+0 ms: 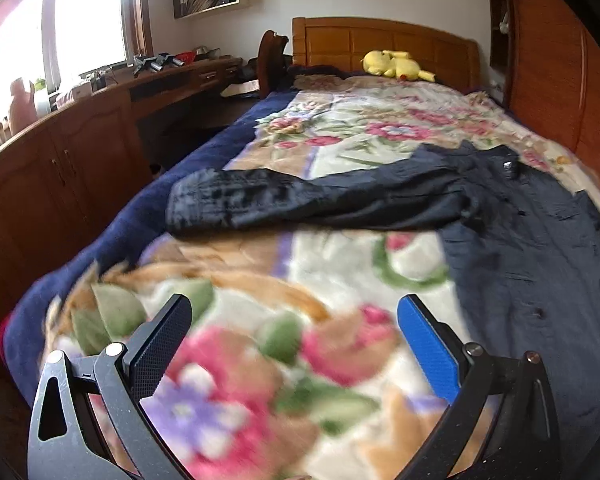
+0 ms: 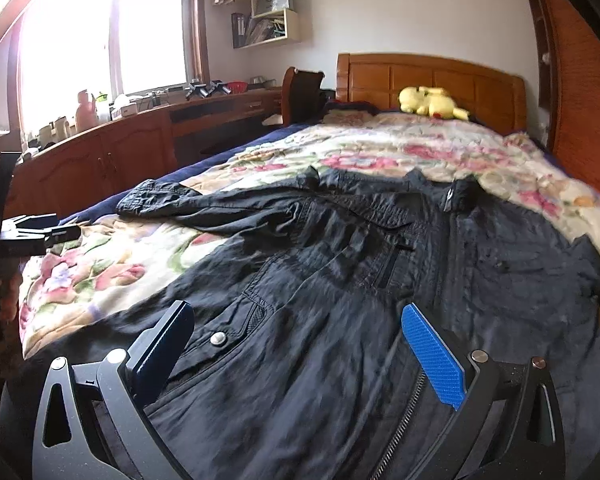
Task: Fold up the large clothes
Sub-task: 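Move the left gripper to the jacket sleeve cuff and close on it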
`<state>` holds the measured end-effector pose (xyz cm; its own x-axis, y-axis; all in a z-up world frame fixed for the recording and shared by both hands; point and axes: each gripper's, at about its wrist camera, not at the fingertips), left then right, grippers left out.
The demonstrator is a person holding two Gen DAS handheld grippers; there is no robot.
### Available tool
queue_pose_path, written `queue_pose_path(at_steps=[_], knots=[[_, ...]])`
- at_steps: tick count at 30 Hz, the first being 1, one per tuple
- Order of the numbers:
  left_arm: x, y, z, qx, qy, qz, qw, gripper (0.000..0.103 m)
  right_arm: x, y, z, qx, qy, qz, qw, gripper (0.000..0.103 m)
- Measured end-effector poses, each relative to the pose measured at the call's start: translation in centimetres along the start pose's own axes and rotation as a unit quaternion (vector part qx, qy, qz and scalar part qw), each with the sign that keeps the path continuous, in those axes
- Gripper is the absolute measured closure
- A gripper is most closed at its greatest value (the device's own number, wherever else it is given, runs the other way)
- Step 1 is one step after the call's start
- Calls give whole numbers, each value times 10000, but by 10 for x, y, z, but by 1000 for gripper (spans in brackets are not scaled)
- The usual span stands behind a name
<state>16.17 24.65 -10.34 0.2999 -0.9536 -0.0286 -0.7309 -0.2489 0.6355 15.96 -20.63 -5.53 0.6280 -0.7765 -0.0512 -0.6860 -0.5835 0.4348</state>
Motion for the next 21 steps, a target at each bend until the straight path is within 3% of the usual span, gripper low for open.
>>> queue_pose_path(at_steps=[6, 14, 21], knots=[[-39, -37, -24, -223, 47, 86, 9997, 0, 10, -16, 1, -282, -310, -138, 9990, 0], [-94, -98, -59, -438, 807, 386, 9950, 0, 13, -17, -3, -312, -219, 106, 9992, 0], [-116, -150, -75, -708, 867, 162, 9936, 9, 14, -28, 0, -476, -300, 72, 9984, 0]])
Point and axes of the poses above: each gripper's, at about its wrist camera, not at the fingertips, and y roughly against the way its jaws point, x to its right, z to its underside, and after that the axes turned 2 degrees about y, right-handed
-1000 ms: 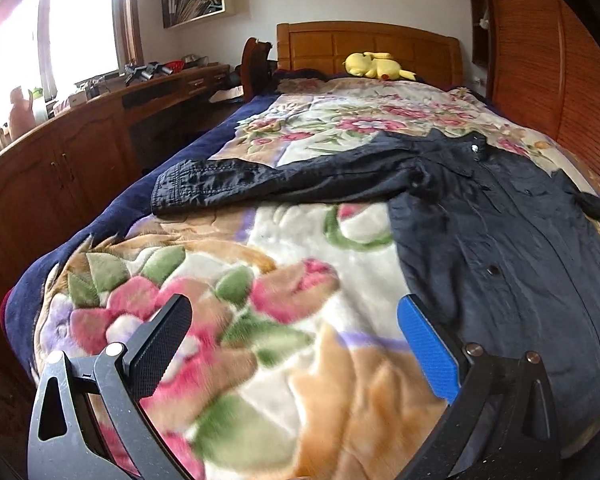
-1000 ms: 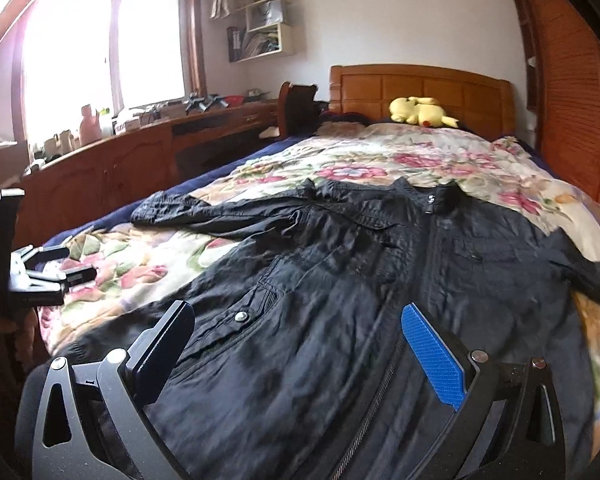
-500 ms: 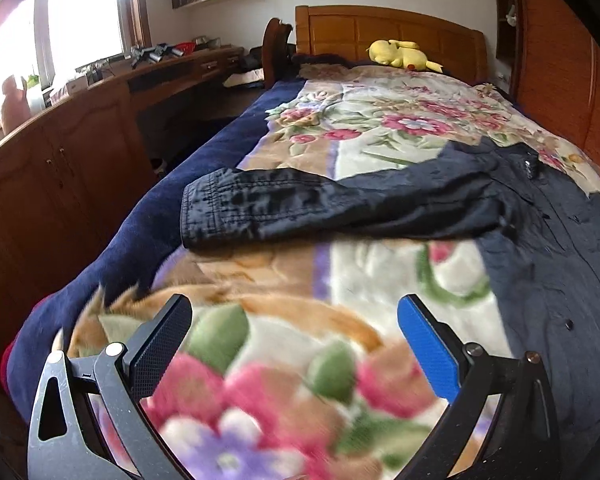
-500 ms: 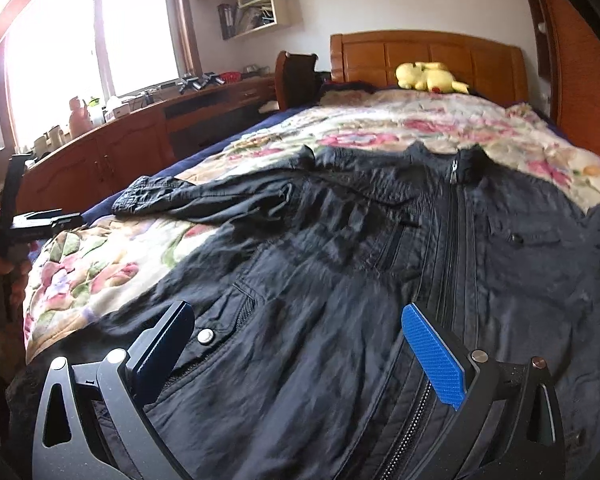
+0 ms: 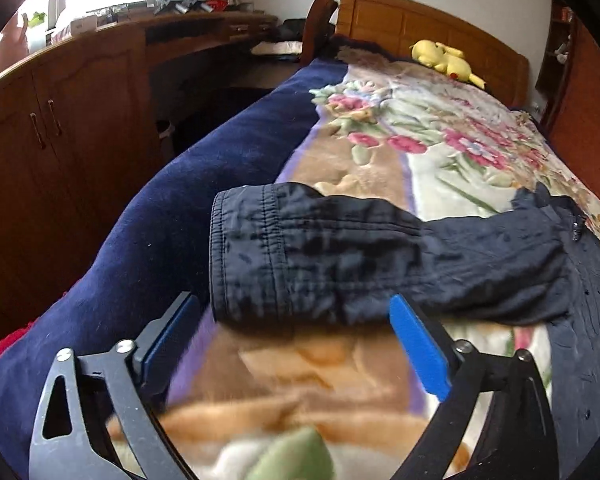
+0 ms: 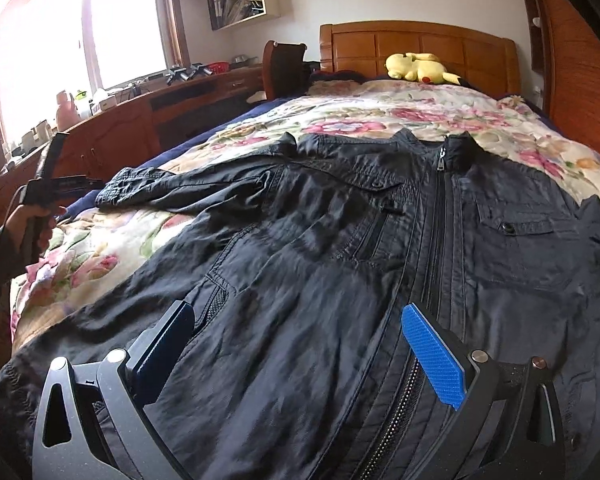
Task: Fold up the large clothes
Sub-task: 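Move the left gripper to the jacket sleeve cuff and close on it, then lift the sleeve with the left gripper and fold it across the jacket body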
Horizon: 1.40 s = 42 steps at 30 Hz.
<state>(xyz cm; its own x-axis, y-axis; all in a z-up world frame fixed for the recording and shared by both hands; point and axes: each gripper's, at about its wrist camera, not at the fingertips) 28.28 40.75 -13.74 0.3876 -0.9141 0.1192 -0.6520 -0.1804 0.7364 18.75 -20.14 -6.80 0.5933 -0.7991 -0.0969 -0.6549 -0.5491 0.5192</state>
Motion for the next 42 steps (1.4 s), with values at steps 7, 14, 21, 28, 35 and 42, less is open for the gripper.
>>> queue_pose_path(at_steps=[7, 14, 21, 28, 35, 42], knots=[[-10, -18, -8, 52, 330, -52, 9994, 26, 1, -5, 2, -96, -19, 14, 10000, 0], [-25, -45, -8, -227, 536, -425, 9974, 26, 0, -8, 4, -144, 32, 24, 9999, 0], [-21, -49, -5, -361, 507, -196, 9979, 38, 2, -5, 6, -116, -5, 12, 9999, 0], [-11, -38, -8, -459, 511, -35, 9976, 89, 1, 0, 8, -3, 27, 50, 10000, 0], [61, 25, -28, 99, -303, 54, 9995, 97, -1, 4, 8, 81, 41, 58, 9999, 0], [160, 93, -40, 526, -968, 563, 9923, 97, -2, 16, 8, 253, 150, 65, 9995, 0]])
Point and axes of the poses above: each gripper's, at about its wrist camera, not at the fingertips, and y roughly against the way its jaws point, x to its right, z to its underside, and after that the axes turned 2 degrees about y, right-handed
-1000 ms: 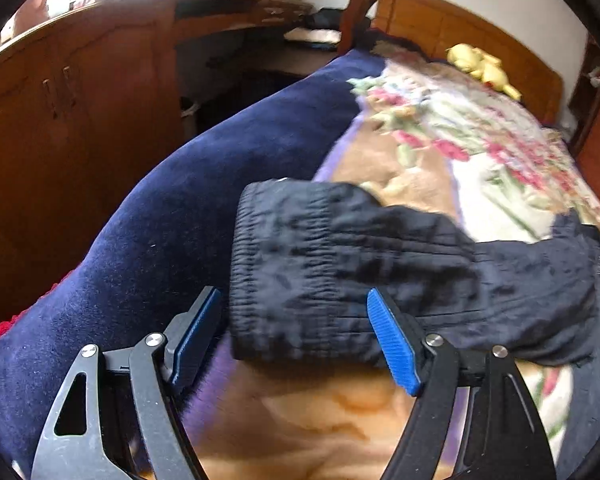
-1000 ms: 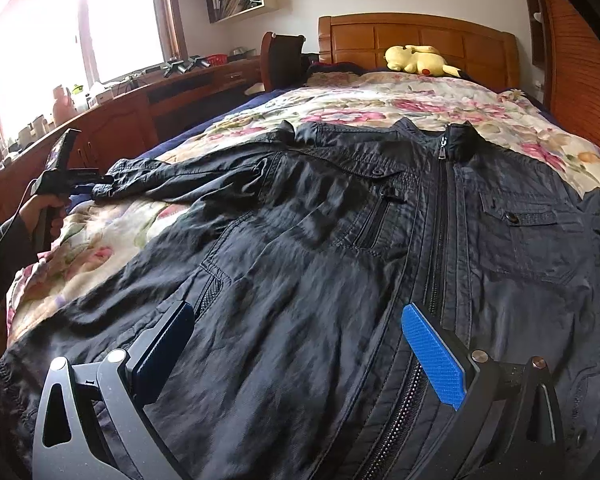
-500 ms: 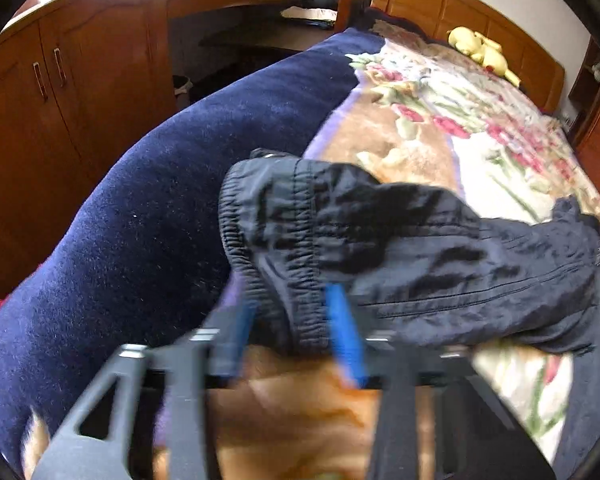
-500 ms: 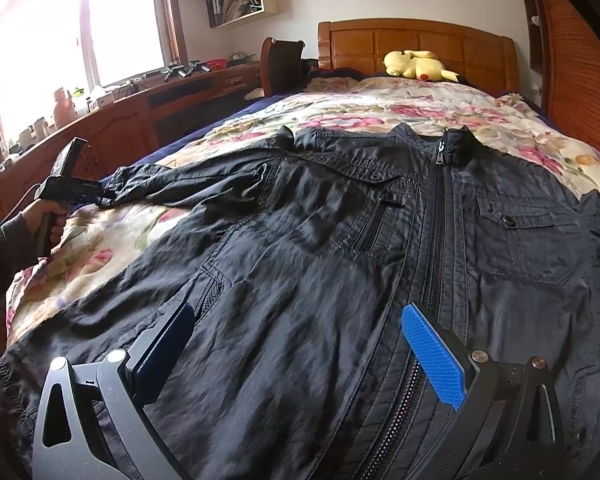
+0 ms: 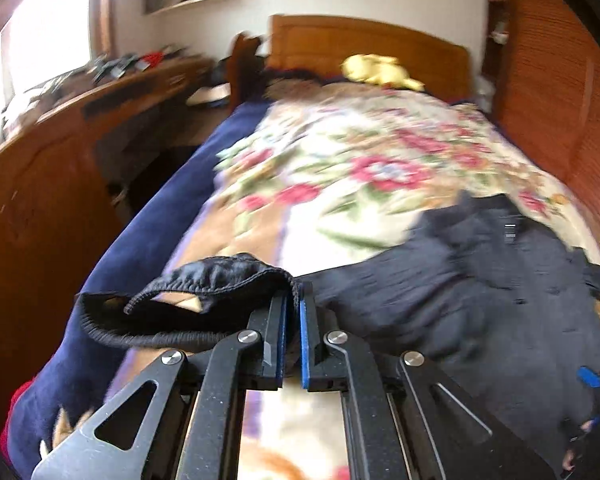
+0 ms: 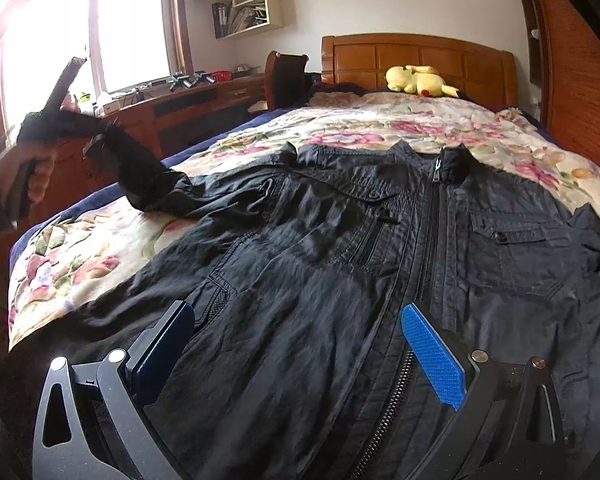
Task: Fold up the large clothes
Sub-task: 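Lift the sleeve with the left gripper and fold it across the jacket body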
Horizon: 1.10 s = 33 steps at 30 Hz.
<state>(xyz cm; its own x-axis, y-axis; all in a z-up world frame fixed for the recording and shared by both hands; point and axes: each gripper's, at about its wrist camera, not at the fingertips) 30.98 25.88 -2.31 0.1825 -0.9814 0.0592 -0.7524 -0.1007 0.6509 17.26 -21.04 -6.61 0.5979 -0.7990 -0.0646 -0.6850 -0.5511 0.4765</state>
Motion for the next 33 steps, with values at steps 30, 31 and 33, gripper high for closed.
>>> queue_pose_path(at_steps=[30, 31, 33], knots=[[129, 78, 99, 30, -830, 811, 9932, 71, 12, 37, 11, 277, 396, 314, 9983, 0], [121, 81, 106, 67, -773, 781, 9939, 70, 11, 37, 10, 256, 401, 274, 9985, 0], [109, 85, 119, 153, -711, 696, 9949, 69, 8, 35, 7, 217, 410, 212, 9987, 0]])
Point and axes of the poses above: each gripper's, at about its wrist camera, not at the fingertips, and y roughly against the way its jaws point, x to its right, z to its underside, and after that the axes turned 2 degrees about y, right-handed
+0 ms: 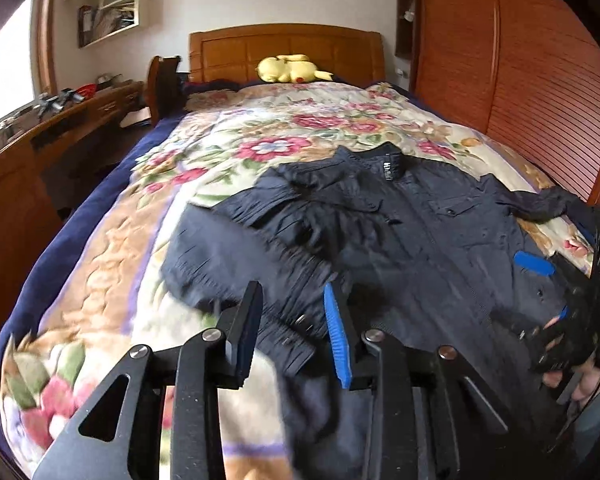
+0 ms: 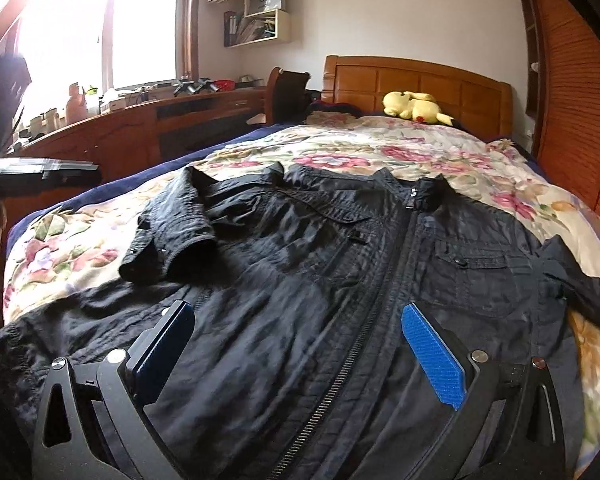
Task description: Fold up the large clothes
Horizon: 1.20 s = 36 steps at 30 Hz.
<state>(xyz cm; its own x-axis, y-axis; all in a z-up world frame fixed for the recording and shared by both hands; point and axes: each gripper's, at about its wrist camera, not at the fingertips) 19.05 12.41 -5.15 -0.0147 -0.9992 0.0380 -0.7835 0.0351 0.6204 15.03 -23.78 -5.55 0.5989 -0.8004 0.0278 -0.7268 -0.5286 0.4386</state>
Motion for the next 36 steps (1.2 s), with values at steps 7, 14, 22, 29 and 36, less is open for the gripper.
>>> queue_pose_path(at_steps=[7, 14, 22, 29, 36], knots=[[-28, 13, 27, 225, 128, -236, 9994, 65, -15, -12, -23, -188, 115, -269, 9994, 0], [-48, 39, 32, 714, 252, -426, 9962, 28, -38, -41, -65, -358, 380, -637, 9966, 0], [-78, 55, 33, 902, 613, -425, 9931, 22, -66, -126, -88, -1045, 647, -1114, 9861, 6], [-80, 51, 34, 843, 670, -368, 9935, 22, -74, -195, -83, -1864, 928, -1204, 9706, 42], [-63, 40, 30, 723, 465, -341, 9957, 22, -51, -173, -91, -1294, 701, -1516, 9774, 94]])
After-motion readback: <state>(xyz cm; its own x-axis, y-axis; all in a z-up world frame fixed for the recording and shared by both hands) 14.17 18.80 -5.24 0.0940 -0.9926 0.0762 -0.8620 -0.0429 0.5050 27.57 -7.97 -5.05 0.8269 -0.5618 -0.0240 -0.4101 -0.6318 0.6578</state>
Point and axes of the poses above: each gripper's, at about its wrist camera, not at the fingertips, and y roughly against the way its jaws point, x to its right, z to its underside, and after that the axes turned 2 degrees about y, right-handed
